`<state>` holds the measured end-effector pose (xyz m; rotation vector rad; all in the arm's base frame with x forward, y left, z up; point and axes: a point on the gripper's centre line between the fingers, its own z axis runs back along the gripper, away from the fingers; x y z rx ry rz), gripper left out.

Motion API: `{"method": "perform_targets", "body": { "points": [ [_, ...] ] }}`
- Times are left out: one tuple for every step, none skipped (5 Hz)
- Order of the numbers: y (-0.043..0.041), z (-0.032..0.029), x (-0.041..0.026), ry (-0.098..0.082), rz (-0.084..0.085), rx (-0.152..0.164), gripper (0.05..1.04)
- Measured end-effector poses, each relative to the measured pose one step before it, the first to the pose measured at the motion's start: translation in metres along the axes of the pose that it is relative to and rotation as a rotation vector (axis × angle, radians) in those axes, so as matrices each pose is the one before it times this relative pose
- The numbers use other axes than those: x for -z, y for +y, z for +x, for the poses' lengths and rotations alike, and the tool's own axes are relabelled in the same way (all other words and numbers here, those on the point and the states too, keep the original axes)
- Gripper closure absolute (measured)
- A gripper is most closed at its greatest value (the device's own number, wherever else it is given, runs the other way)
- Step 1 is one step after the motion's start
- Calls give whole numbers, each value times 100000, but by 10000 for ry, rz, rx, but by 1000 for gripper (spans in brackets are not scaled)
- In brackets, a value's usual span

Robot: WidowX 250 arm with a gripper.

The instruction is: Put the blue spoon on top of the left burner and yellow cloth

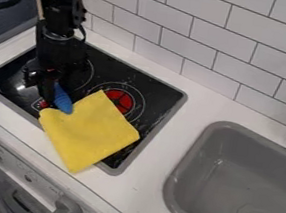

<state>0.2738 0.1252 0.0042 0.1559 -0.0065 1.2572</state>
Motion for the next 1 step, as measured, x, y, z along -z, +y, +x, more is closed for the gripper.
{"method": "perform_targets", "body": {
  "points": [
    [-55, -107, 6, 91, -52, -183, 285]
  ]
}}
